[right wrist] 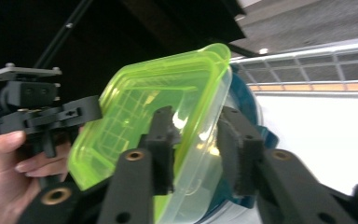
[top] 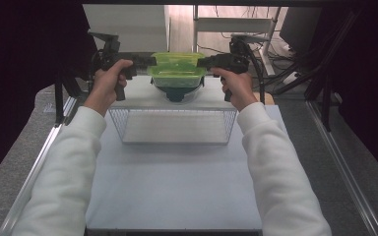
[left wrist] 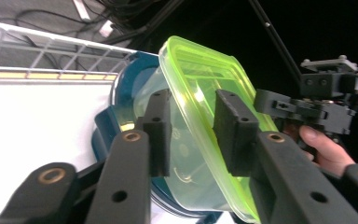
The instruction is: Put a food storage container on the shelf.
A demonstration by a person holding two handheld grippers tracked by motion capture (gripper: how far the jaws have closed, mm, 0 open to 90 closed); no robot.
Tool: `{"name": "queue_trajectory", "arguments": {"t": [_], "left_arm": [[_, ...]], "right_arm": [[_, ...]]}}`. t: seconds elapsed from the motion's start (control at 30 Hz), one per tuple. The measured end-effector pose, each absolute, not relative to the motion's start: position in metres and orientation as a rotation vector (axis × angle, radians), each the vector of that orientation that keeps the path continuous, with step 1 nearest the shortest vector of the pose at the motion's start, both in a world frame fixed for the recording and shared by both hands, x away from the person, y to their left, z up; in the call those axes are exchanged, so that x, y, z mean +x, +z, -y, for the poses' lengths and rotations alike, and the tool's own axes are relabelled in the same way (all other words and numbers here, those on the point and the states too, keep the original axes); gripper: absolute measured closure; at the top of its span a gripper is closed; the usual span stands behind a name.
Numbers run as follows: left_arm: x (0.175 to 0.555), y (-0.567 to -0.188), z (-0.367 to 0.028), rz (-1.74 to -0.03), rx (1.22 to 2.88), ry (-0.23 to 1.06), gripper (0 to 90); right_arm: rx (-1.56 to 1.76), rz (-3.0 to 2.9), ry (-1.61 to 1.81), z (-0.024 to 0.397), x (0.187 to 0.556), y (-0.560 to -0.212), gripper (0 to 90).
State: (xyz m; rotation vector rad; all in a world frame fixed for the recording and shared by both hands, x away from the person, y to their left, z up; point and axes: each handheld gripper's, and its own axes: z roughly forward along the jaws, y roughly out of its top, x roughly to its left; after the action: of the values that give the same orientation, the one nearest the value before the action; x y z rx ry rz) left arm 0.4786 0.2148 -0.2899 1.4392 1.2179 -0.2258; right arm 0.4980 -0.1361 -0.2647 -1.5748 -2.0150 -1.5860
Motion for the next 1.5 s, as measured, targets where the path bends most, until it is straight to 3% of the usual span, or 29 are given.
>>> {"name": "queue_trajectory", "arguments": {"t": [0.07, 0.1, 0.13, 0.2, 0.3, 0.47, 1.1, 1.5], "left_arm": [[0.477, -0.289, -0.213, -1.224, 1.448, -0.156, 61.2], [0.477, -0.288, -0.214, -1.226, 1.445, -0.136, 50.6], [0.476, -0.288, -0.214, -1.223, 1.436, -0.126, 50.6], [0.472, -0.285, -0.217, -1.216, 1.428, -0.079, 40.3], [0.462, -0.278, -0.221, -1.193, 1.445, 0.001, 32.3], [0.441, -0.269, -0.225, -1.13, 1.478, 0.079, 25.9], [0.387, -0.289, -0.236, -1.059, 1.571, 0.187, 24.2], [0.337, -0.313, -0.229, -1.018, 1.644, 0.235, 24.2]], "right_arm": [[-1.594, 2.061, -1.599, 0.135, 0.496, -0.264, 52.2], [-1.585, 2.085, -1.652, 0.136, 0.494, -0.261, 45.8], [-1.585, 2.085, -1.652, 0.136, 0.494, -0.261, 45.8], [-1.566, 2.116, -1.719, 0.138, 0.489, -0.257, 41.1], [-1.507, 2.188, -1.756, 0.141, 0.48, -0.252, 35.8], [-1.389, 2.283, -1.781, 0.149, 0.462, -0.244, 31.0], [-1.212, 2.444, -1.811, 0.179, 0.425, -0.25, 29.9], [-1.14, 2.527, -1.835, 0.206, 0.387, -0.275, 29.5]]}}
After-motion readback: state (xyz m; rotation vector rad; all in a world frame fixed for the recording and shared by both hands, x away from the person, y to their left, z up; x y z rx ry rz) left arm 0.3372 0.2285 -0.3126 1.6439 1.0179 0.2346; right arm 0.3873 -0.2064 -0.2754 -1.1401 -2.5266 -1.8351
